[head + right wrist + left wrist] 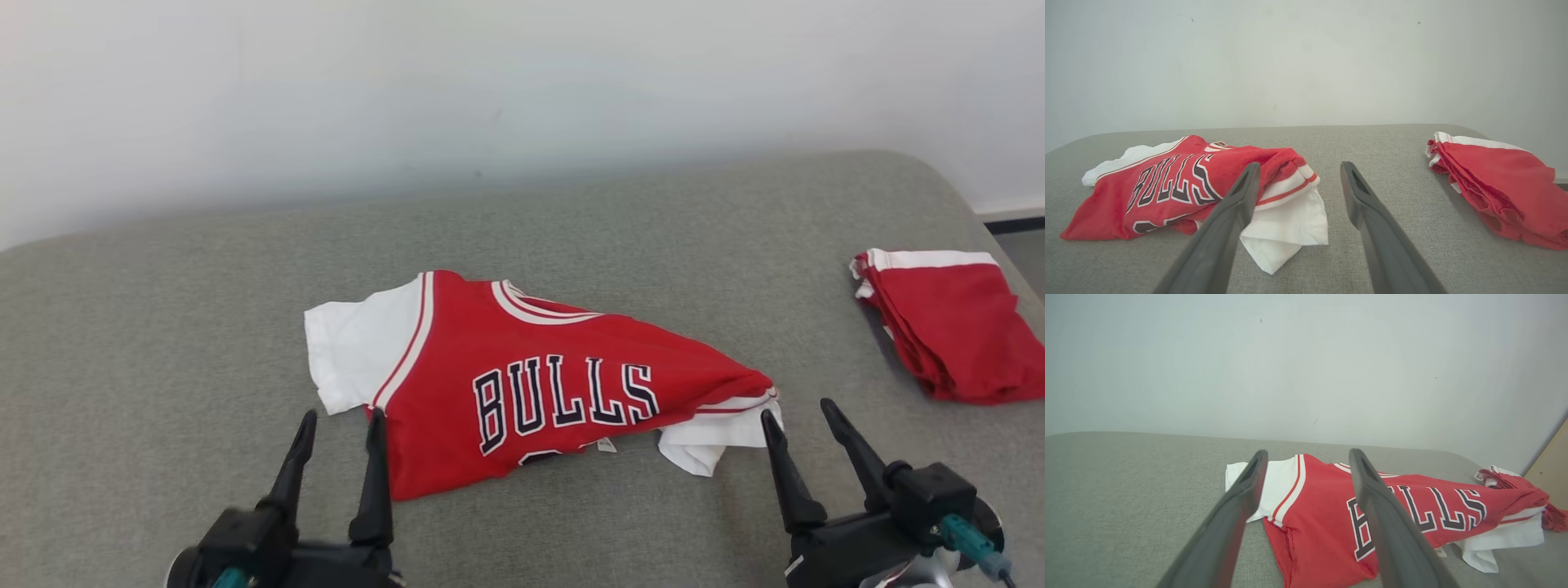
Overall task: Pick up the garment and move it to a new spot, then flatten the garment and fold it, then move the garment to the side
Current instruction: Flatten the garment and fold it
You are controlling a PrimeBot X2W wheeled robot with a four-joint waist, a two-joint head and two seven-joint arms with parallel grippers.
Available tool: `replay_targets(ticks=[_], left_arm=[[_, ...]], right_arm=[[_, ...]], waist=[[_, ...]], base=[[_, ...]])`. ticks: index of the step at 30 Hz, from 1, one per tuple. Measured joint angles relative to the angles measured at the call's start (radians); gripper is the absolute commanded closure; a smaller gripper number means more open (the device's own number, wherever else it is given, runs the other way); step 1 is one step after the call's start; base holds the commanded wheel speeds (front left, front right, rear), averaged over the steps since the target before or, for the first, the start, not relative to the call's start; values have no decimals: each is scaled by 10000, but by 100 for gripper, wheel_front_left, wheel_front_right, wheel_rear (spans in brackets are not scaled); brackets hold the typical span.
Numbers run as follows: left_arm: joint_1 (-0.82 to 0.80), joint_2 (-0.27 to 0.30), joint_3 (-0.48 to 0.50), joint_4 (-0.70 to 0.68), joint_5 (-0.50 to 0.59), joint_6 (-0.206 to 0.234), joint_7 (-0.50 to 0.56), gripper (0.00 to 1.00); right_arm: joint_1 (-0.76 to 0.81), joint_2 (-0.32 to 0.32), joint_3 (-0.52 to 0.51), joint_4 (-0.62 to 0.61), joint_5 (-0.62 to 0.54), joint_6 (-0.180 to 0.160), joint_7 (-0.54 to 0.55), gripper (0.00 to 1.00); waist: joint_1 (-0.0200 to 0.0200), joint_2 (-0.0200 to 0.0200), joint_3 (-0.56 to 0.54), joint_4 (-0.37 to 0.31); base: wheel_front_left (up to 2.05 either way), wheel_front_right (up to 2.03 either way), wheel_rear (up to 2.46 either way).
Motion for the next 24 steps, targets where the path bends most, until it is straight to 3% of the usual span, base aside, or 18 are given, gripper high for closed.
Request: replay_targets(ticks=[8,13,24], left_arm=[[1812,-479,1670,-742,1057,-284,0,0],[2455,-876,2500,-717,1429,-683,0,0],[2551,-1423,3405,-627,2013,-1427,0,0]], right_arm=[[-401,-408,-136,-290,240,0,1868,0],[-476,-616,-460,-94,-82,0,3252,0],[-1001,-936,-408,894,-128,0,4305,0]], waist=[[0,0,-299,547],[-1,0,-429,786],[1,0,-262,1105]], base=[[0,0,0],[0,0,0],[0,0,0]])
